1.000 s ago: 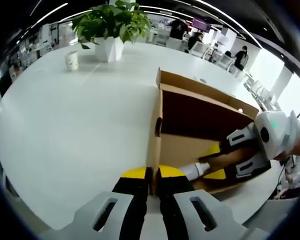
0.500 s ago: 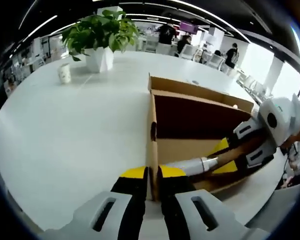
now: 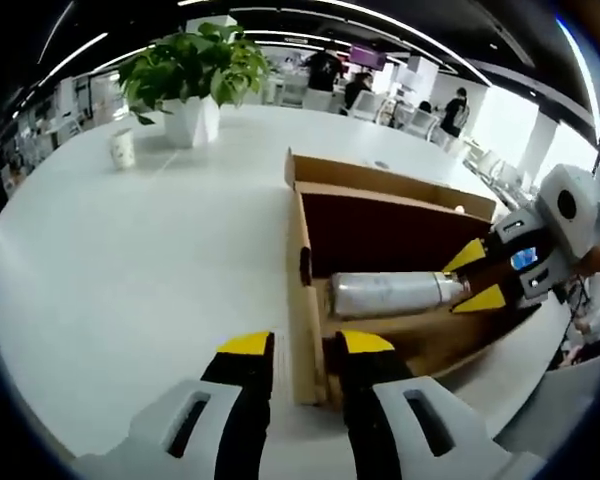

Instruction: Operate the shoe box by opening the lid, removing the specified soft item, and placing it in the target area until the item is outside and the box remains undamaged.

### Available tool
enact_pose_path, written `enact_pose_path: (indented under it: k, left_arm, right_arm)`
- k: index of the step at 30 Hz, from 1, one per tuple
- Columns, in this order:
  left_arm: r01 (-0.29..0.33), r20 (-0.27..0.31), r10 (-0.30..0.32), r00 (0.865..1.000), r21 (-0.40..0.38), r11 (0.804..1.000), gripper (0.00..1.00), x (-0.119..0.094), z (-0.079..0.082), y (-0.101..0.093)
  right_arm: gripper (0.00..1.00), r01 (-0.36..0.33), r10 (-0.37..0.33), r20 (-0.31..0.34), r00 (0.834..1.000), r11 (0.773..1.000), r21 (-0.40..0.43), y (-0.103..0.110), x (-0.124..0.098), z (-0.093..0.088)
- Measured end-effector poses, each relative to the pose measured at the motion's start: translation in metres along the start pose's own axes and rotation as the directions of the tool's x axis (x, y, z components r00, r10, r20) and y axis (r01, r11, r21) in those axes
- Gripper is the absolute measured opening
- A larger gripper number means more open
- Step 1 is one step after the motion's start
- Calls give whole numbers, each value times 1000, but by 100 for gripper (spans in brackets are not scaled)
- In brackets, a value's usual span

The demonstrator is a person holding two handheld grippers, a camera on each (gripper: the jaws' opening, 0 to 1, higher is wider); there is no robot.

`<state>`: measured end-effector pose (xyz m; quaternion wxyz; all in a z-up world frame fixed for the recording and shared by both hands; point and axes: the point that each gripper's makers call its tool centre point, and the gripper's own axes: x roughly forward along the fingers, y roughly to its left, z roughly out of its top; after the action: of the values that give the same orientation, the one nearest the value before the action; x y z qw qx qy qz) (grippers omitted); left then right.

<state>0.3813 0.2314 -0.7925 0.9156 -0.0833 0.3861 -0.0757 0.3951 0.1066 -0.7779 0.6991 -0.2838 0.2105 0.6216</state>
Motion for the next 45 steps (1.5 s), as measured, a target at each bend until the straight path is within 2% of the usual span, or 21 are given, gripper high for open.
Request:
enact_pose_path:
  k: [4,9,12,15,17,23,28,30,36,38,39,42,45]
  left_arm:
    - [18,-4,-18,1000,-66,998,36,-1,-1,1]
    - [21,-20,-23,1000,-76,997,44,-1,-1,4]
    - [39,-14,-40,999,-68,997,48,-4,4,4]
    - [50,-7,-50,999,0,999,57,-9,7,4]
    - [61,27,-63,998,68,996,62,-11,11,7]
    - [83,56,-88,995,90,993,73,-31,11,11]
    - [101,91,-117,989,163,981,78,-48,18,5]
    - [106,85,-124,989,191,976,78,-53,17,4]
    - [119,89,-150,985,284,952,78,-74,20,-14]
    - [134,89,-171,981,322,937,78,-80,23,-24]
    - [140,87,-180,980,343,929,78,-82,24,-28]
    - [170,79,-224,971,428,888,78,-91,31,-47]
    - [213,61,-272,960,468,857,78,-98,36,-66]
  right_arm:
    - [13,34,-34,17,999,999,13,-3,-14,6]
    - [13,65,-66,24,998,997,28,-3,-31,9]
    - [13,78,-79,26,997,996,49,-4,-40,10]
    - [13,102,-104,28,994,992,78,-6,-52,9]
    - [13,108,-112,31,993,990,93,-6,-57,9]
    - [13,145,-150,39,988,983,115,-3,-72,10]
    - [13,167,-173,40,984,979,114,5,-83,13]
    - [13,179,-185,40,982,977,117,7,-88,14]
    - [13,203,-211,40,977,969,140,16,-102,16]
    - [13,209,-216,37,976,968,142,20,-104,16]
    - [13,212,-220,38,975,965,151,22,-106,16]
    - [13,216,-224,37,974,962,166,28,-111,17]
    - [13,222,-229,27,973,963,155,35,-117,16]
